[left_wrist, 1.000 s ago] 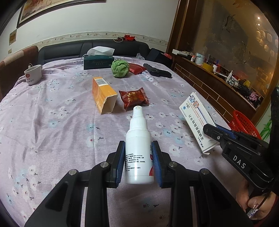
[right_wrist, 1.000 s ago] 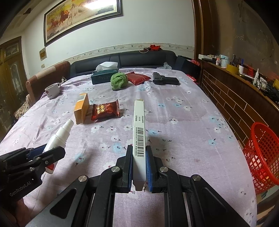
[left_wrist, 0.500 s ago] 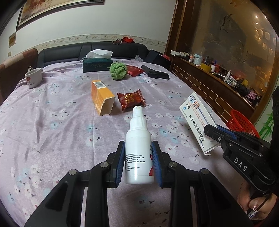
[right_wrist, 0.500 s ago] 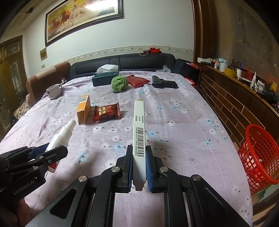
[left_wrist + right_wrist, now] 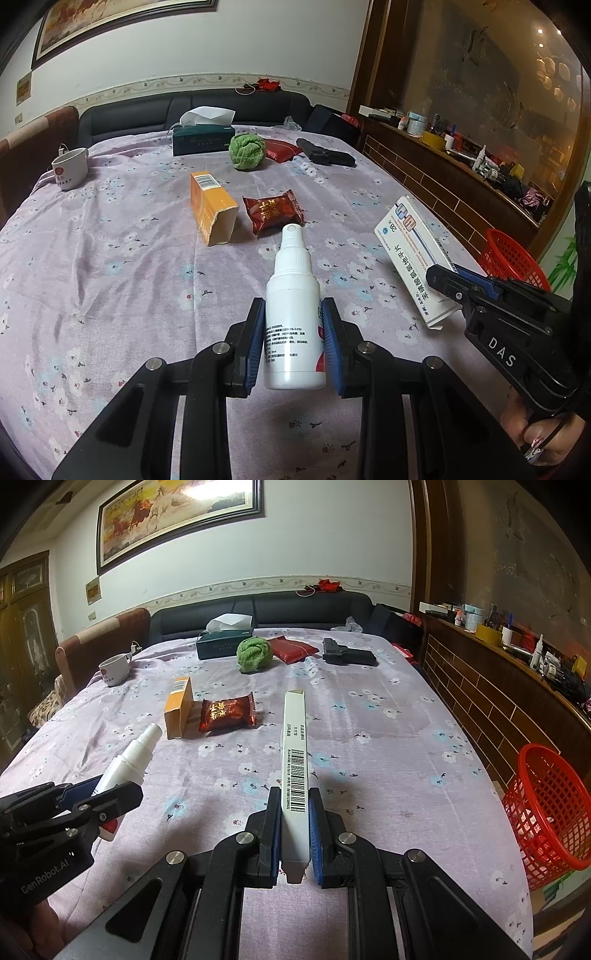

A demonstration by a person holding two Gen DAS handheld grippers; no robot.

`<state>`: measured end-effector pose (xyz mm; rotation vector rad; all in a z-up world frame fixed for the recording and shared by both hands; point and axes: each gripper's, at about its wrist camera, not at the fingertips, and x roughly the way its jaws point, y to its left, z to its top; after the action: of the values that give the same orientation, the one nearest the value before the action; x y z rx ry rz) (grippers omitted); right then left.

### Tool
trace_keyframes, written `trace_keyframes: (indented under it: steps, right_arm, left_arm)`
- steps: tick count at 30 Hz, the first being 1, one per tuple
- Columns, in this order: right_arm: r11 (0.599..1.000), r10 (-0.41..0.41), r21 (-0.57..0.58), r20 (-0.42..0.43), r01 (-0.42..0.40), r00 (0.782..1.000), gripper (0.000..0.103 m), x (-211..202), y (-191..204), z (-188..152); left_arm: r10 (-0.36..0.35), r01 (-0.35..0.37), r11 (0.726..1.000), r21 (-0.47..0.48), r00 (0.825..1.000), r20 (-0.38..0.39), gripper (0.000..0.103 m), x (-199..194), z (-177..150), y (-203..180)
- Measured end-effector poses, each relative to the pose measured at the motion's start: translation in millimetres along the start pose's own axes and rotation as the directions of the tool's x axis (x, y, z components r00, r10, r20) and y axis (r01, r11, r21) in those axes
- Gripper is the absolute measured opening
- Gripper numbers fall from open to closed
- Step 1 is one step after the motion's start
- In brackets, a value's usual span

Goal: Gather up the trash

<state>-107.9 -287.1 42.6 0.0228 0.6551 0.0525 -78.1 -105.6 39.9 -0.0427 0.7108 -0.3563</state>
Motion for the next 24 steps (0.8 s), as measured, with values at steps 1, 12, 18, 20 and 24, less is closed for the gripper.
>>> trace_keyframes:
  steps: [1,12,18,20,24]
  right_arm:
    - [1.0,0.0,-0.001,-0.001,0.0,1.0,0.014,0.0,0.0,0.0]
    - [1.0,-0.002,-0.013,-0.007,0.002,1.0,0.014,-0.2,2.0,-0.1]
    - [1.0,-0.003,-0.019,-0.01,0.002,1.0,0.014,0.4,3.5,-1.4]
    - [1.0,-0.003,-0.021,-0.01,0.003,1.0,0.014,0.6,4.3,-2.0]
    - [1.0,-0.003,-0.023,-0.012,0.003,1.0,0.014,0.9,4.5,-2.3]
  left_arm:
    - [0.001,-0.001,1.0,0.0,1.0,0.001,0.029,-0.3,-0.2,0.2]
    - [0.008,-0.008,1.0,-0.009,1.0,0.003,0.029,0.4,0.4,3.7]
    - [0.012,-0.012,1.0,-0.008,1.0,0.004,0.029,0.0,0.5,4.1]
    - [0.012,-0.012,1.0,-0.008,1.0,0.002,0.029,-0.7,0.2,4.4]
    - [0.012,-0.012,1.0,-0.01,1.0,0.001,0.029,-0.6,0.1,5.2]
